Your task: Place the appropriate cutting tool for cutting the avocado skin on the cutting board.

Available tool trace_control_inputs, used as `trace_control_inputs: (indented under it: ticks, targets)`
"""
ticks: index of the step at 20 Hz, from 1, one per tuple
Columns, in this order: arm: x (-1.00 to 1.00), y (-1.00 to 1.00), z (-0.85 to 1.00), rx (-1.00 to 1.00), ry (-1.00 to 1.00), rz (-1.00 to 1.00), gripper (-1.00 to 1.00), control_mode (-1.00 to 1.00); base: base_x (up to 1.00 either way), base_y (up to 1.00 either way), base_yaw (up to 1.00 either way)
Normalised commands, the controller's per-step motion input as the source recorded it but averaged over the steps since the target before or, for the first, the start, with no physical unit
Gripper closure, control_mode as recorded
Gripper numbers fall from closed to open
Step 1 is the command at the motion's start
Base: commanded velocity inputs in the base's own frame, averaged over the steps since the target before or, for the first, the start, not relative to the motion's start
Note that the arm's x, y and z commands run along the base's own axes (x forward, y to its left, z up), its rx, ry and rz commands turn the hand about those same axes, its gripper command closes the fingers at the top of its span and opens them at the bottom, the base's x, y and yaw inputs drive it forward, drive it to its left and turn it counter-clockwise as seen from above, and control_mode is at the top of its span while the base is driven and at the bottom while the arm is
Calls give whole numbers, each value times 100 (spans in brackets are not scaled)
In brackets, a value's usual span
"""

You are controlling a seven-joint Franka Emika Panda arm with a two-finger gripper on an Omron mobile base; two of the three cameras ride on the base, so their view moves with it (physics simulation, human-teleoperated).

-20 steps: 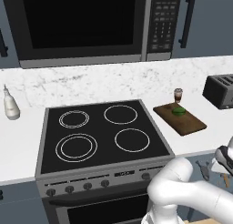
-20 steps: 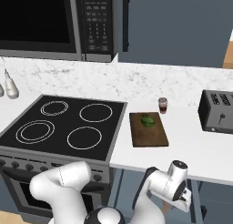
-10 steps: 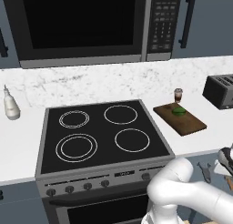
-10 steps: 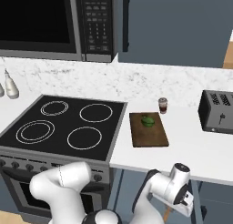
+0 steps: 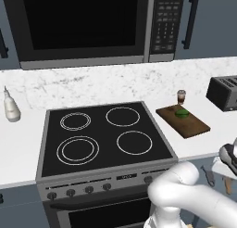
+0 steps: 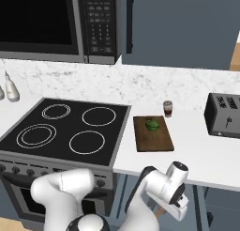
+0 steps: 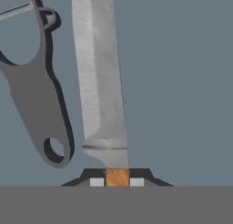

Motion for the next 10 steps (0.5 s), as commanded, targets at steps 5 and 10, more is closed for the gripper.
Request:
trace_control_inputs:
  ticks: [5,10]
  targets:
    - [-72,2,52,5,0,-21,100,-100,0,0,0]
    - [-39,16,85,1,-1,-20,100,-100,0,0,0]
